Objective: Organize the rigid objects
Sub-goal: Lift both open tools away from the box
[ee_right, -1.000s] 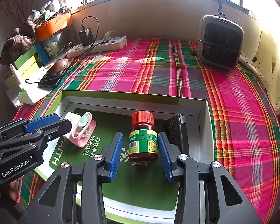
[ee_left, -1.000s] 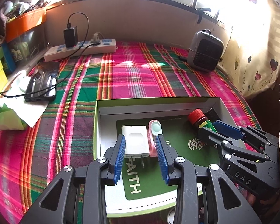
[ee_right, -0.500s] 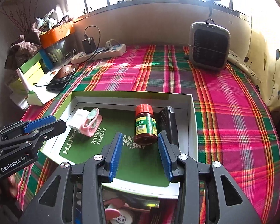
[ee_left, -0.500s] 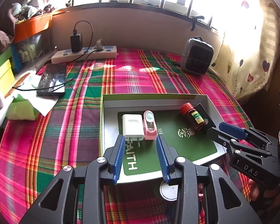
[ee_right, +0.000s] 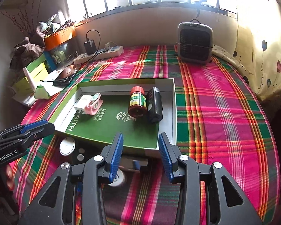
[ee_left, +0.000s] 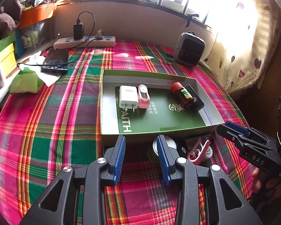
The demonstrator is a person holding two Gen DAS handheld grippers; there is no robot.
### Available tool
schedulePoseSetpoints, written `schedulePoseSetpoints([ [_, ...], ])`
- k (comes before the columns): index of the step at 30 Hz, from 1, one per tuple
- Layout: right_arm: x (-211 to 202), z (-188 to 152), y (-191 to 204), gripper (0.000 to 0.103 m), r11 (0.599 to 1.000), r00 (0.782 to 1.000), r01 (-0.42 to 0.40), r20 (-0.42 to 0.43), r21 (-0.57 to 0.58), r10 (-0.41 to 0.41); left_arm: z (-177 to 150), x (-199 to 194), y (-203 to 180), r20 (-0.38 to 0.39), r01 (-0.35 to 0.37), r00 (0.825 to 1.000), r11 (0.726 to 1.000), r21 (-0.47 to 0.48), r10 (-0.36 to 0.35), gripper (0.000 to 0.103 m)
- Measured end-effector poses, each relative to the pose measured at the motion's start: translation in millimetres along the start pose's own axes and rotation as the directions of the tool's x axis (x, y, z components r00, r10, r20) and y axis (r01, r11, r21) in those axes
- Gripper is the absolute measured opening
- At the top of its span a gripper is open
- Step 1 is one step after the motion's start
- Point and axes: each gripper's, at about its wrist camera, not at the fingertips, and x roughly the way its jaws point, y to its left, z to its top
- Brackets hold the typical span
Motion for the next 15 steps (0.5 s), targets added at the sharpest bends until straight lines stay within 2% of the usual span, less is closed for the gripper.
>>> schedulePoseSetpoints([
  [7, -9, -23, -2, 0.041, 1.0, 1.0, -0.01, -0.016, 0.015, 0.011, -14, 1, -4, -0.023, 0.04, 0.999, 0.999, -0.004, -0.04, 0.034],
  [15, -1, -36, 9, 0.041, 0.999, 0.998, -0.04, -0.054, -0.004, 0.04, -23, 2, 2, -0.04, 0.041, 0.998, 0.999, -0.022, -0.042, 0.034],
])
